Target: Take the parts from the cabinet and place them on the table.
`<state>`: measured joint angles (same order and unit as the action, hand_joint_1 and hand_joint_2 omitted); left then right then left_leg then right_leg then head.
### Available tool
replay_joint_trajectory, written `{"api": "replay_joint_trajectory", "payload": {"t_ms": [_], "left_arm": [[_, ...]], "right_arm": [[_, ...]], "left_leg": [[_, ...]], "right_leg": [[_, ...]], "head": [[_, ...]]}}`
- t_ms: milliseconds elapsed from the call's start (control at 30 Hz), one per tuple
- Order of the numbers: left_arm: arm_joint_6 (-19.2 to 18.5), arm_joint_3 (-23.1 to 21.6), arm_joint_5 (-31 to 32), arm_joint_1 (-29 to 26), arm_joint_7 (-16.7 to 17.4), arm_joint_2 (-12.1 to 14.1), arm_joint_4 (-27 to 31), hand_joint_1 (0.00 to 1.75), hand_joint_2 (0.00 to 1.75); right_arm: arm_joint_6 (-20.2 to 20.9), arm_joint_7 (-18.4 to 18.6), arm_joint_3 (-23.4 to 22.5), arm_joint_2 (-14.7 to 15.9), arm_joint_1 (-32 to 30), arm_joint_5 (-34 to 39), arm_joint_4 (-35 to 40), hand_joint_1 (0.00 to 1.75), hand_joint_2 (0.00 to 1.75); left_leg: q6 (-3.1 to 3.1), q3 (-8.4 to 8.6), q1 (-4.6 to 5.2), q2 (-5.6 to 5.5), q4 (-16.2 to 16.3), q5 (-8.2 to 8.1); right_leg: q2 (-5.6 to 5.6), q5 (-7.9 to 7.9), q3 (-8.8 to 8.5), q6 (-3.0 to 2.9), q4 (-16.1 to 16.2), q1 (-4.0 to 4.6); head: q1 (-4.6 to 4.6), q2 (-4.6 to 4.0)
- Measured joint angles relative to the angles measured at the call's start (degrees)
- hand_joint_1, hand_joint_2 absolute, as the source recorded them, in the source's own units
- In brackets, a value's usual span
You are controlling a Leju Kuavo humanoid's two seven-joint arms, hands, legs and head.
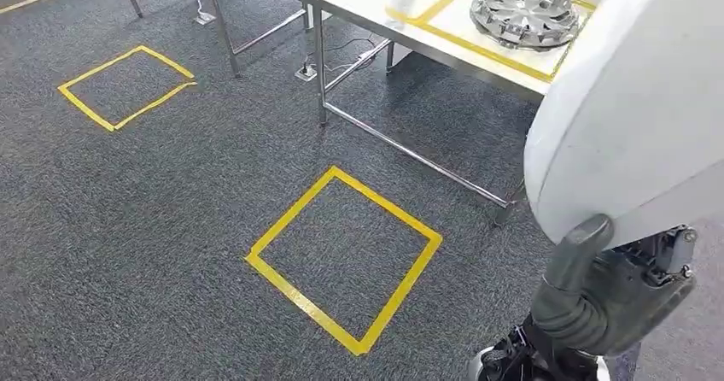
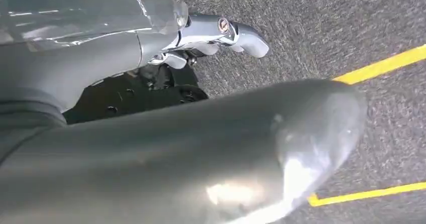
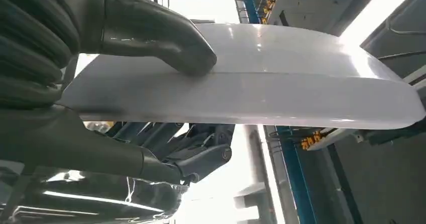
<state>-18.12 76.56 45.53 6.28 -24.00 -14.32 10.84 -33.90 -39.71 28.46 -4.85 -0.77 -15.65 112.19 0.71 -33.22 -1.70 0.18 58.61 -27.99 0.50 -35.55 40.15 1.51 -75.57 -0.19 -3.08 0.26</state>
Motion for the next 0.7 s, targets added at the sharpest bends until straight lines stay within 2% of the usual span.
{"api": "replay_joint_trajectory", "payload": {"t_ms": [33, 100, 200, 267, 300, 333, 367, 400, 433, 467, 500, 533, 567, 600, 633, 700], "left_arm": [[0.1, 0.0, 0.1, 0.0, 0.0, 0.0, 0.0, 0.00, 0.00], [0.4, 0.0, 0.2, 0.0, 0.0, 0.1, 0.0, 0.00, 0.00], [0.4, 0.0, 0.2, 0.0, 0.0, 0.1, 0.0, 0.00, 0.00], [0.5, 0.0, 0.2, 0.0, 0.0, 0.1, 0.0, 0.00, 0.00], [0.4, 0.0, 0.2, 0.0, -0.1, 0.0, 0.0, 0.00, 0.00], [0.2, -0.1, 0.3, 0.0, -0.4, -0.3, 0.0, 0.00, 0.00], [0.1, -0.2, 0.5, 0.0, -0.4, -0.7, 0.0, 0.00, 0.00], [0.1, -0.3, 0.5, 0.1, -0.4, -0.7, 0.0, 0.00, 0.00], [0.1, -0.4, 0.5, 0.1, -0.4, -0.6, 0.0, 0.00, 0.00], [0.1, -0.4, 0.5, 0.1, -0.4, -0.6, 0.0, 0.00, 0.00], [0.1, -0.4, 0.5, 0.0, -0.4, -0.5, 0.0, 0.00, 0.00], [0.1, -0.4, 0.5, 0.0, -0.4, -0.4, 0.0, 0.00, 0.00], [0.1, -0.4, 0.5, -0.1, -0.4, -0.3, 0.0, 0.00, 0.00], [0.1, -0.4, 0.5, -0.2, -0.4, -0.3, 0.0, 0.00, 0.00], [0.1, -0.4, 0.5, -0.2, -0.4, -0.2, 0.0, 0.00, 0.00], [0.1, -0.4, 0.4, -0.1, -0.4, -0.1, 0.0, 0.00, 0.00]], "right_arm": [[0.0, 0.0, 0.0, 0.0, 0.0, 0.0, -0.1, 1.75, 1.75], [0.0, 0.0, 0.0, 0.1, 0.0, 0.0, -0.2, 1.75, 1.75], [0.0, 0.0, 0.0, 0.1, 0.0, 0.0, -0.2, 1.75, 1.75], [0.0, 0.0, 0.0, 0.1, 0.0, 0.0, -0.2, 1.75, 1.75], [0.0, 0.0, 0.0, 0.1, 0.1, 0.0, -0.1, 1.75, 1.75], [0.0, 0.0, 0.0, 0.1, 0.2, -0.1, -0.2, 1.75, 1.75], [-0.6, 0.0, 0.0, 0.2, 0.2, -0.3, -0.1, 1.75, 1.75], [-0.9, 0.0, 0.0, 0.1, 0.1, -0.5, -0.1, 1.75, 1.75], [-1.4, 0.0, 0.0, 0.1, 0.2, -0.7, -0.1, 1.75, 1.75], [-1.8, 0.0, 0.0, 0.0, 0.2, -1.0, -0.1, 1.75, 1.75], [-2.1, 0.0, 0.0, 0.0, 0.2, -1.0, -0.2, 1.75, 1.75], [-2.2, 0.0, 0.0, 0.0, 0.1, -0.9, -0.3, 1.75, 1.75], [-2.2, 0.0, 0.0, 0.0, 0.1, -0.9, -0.4, 1.75, 1.75], [-2.3, 0.0, -0.1, 0.0, 0.0, -0.9, -0.4, 1.75, 1.75], [-2.3, 0.0, -0.2, -0.1, 0.0, -0.9, -0.4, 1.75, 1.75], [-2.2, 0.0, -0.2, -0.1, -0.2, -0.7, -0.4, 1.75, 1.75]], "left_leg": [[0.00, -0.01, 0.05, 0.14, 0.0, 0.00], [0.00, 0.09, 0.12, 0.17, 0.0, 0.00], [0.00, 0.09, 0.12, 0.17, 0.0, 0.00], [0.00, 0.13, 0.12, 0.16, 0.0, 0.00], [-0.01, 0.38, 0.20, 0.12, 0.0, -0.01], [-0.38, 0.15, 0.22, 0.20, -0.1, 0.09], [-1.40, 0.12, -0.09, 0.49, -0.7, 0.57], [-1.65, -0.09, -0.09, 0.35, -0.3, 0.07], [-1.73, -0.78, 0.14, 0.13, 1.3, -1.26], [-1.81, -2.27, 0.17, -0.09, 4.7, -3.27], [-1.96, -4.52, 0.17, -0.12, 9.5, -5.52], [-2.09, -6.39, 0.19, -0.15, 13.4, -7.04], [-2.21, -7.80, 0.18, -0.14, 16.3, -7.59], [-2.28, -7.71, 0.11, -0.11, 16.0, -6.63], [-2.30, -6.42, 0.02, -0.11, 13.2, -4.66], [-2.58, -1.38, -0.21, -0.08, 3.1, 0.20]], "right_leg": [[0.00, -0.01, 0.83, -0.08, -1.7, 0.01], [0.00, 2.58, -1.05, -0.71, 2.0, 0.04], [0.00, 2.58, -1.05, -0.71, 2.0, 0.04], [0.00, 3.33, -1.76, -0.86, 3.4, 0.05], [-0.06, 8.23, -6.94, -2.12, 14.0, 0.41], [-0.40, 7.91, -8.36, -2.70, 17.5, 0.91], [-0.24, 8.17, -8.26, -3.06, 17.9, 1.30], [-0.33, 8.95, -9.23, -2.92, 19.4, 0.49], [-0.44, 9.09, -9.48, -2.98, 19.6, 0.58], [-0.48, 9.16, -9.40, -3.09, 19.6, 0.53], [-0.49, 9.15, -9.30, -3.09, 19.6, 0.54], [-0.49, 9.15, -9.27, -3.10, 19.6, 0.55], [-0.49, 9.14, -9.28, -3.08, 19.6, 0.54], [-0.45, 9.12, -9.35, -3.06, 19.6, 0.45], [-0.41, 9.07, -9.40, -2.96, 19.5, 0.34], [-0.21, 8.64, -9.43, -2.35, 18.9, -0.11]], "head": [[0.00, 0.00], [0.00, 0.00], [0.00, 0.00], [0.00, 0.00], [-0.06, 0.00], [0.04, 0.00], [-0.67, 0.00], [-0.59, 0.00], [-0.61, 0.00], [-0.68, 0.00], [-0.35, 0.00], [-0.46, 0.00], [-0.42, 0.00], [-0.46, 0.00], [-0.50, 0.00], [-0.50, 0.00]]}}
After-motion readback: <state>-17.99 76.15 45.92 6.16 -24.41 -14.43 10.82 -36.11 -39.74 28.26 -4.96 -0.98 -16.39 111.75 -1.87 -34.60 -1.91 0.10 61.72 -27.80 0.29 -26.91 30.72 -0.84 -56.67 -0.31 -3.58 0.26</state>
